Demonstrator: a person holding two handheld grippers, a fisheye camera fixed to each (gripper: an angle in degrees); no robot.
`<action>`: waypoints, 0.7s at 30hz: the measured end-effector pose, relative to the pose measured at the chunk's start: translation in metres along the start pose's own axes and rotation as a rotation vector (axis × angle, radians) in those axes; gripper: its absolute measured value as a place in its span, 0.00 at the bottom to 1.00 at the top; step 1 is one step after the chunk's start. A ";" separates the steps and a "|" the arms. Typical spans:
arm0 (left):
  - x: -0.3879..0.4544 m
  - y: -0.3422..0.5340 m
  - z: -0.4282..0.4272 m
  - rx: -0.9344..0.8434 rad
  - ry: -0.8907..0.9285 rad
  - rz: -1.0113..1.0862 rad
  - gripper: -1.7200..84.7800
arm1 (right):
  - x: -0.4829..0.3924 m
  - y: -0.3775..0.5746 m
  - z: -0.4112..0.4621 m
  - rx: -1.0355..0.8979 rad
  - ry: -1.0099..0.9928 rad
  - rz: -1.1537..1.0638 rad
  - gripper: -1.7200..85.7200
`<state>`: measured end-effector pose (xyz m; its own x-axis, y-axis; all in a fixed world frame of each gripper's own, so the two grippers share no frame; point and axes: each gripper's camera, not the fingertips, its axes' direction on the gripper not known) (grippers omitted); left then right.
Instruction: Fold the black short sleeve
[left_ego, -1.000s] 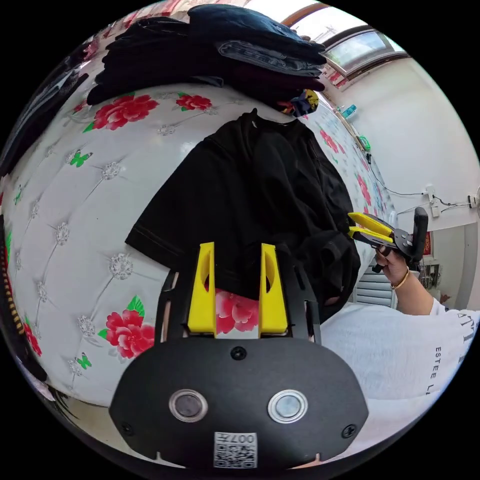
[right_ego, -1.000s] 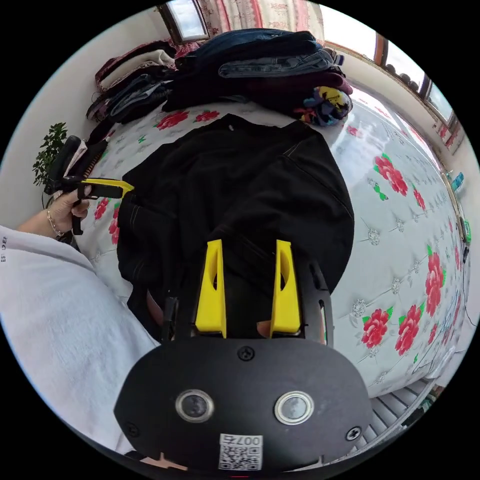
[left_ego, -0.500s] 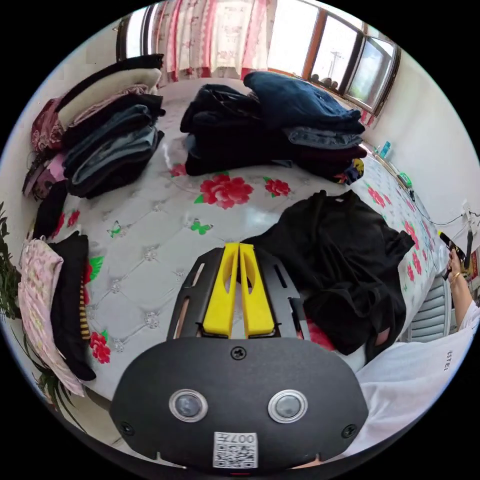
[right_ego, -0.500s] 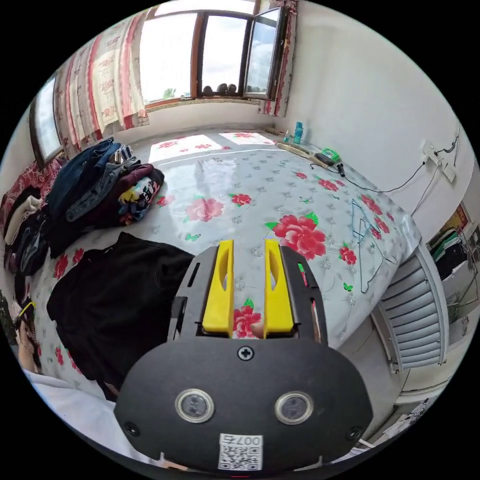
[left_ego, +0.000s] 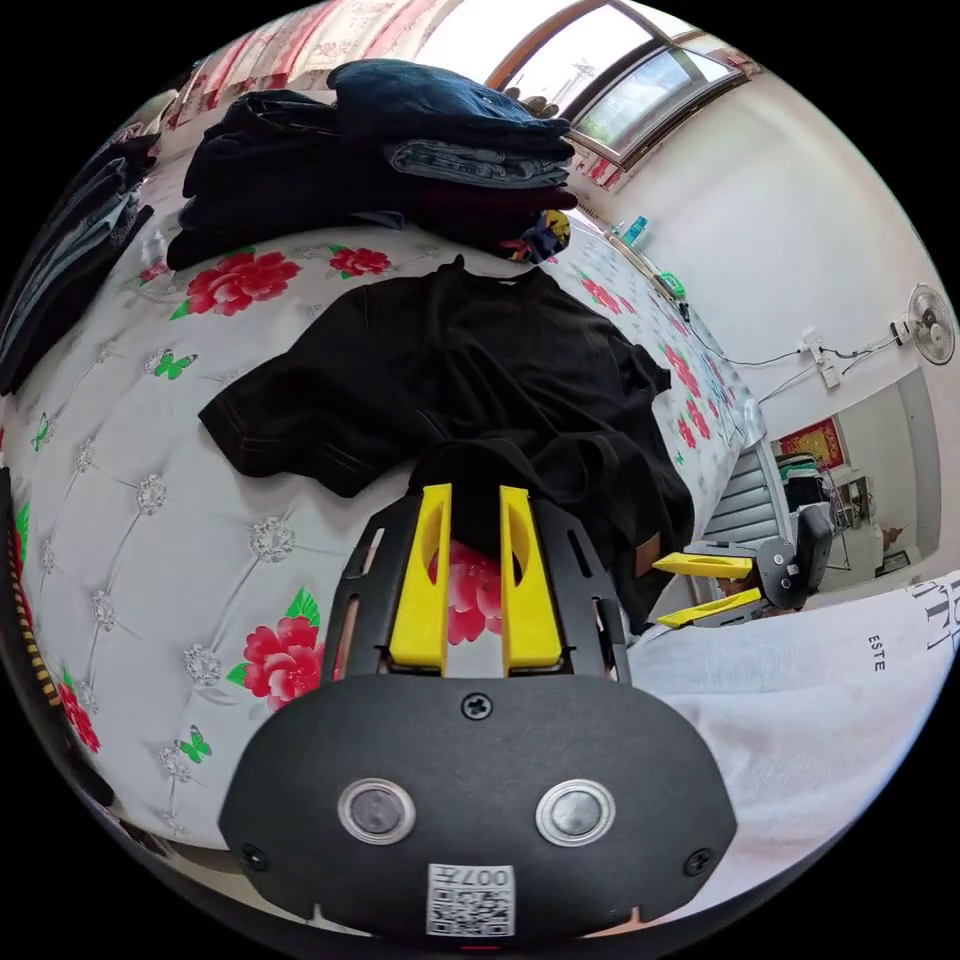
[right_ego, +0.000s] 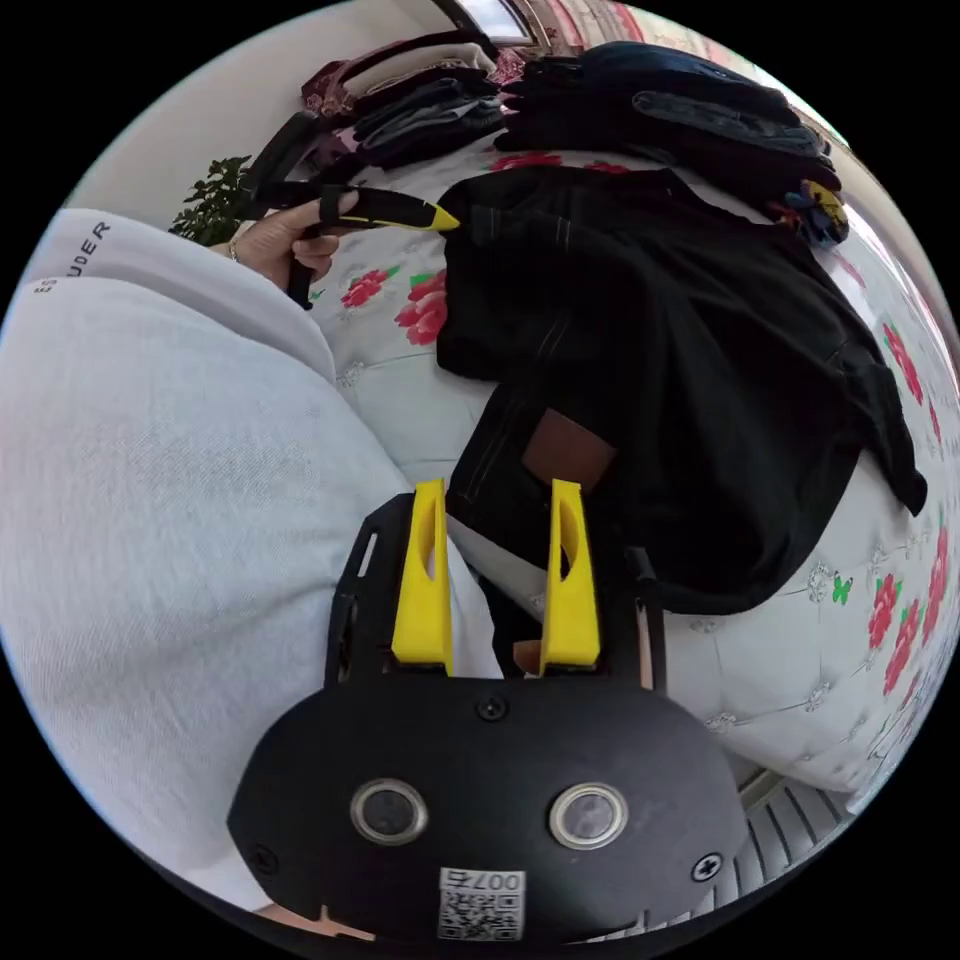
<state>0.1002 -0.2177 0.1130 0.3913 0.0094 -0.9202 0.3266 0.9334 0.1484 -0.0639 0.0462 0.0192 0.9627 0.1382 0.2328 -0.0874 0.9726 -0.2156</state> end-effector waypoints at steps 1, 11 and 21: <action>0.001 0.001 0.003 -0.024 0.001 0.005 0.11 | -0.007 0.005 0.006 0.025 0.080 0.020 0.10; -0.020 0.026 -0.039 0.019 -0.011 -0.072 0.09 | 0.014 0.080 -0.077 0.265 0.255 0.371 0.03; -0.025 0.024 -0.025 0.056 0.048 -0.183 0.10 | -0.009 0.084 -0.068 0.203 0.188 0.362 0.09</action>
<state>0.0768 -0.1868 0.1309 0.2797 -0.1398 -0.9499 0.4363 0.8998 -0.0039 -0.0627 0.1137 -0.0654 0.8890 0.4578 -0.0032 -0.4573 0.8875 -0.0564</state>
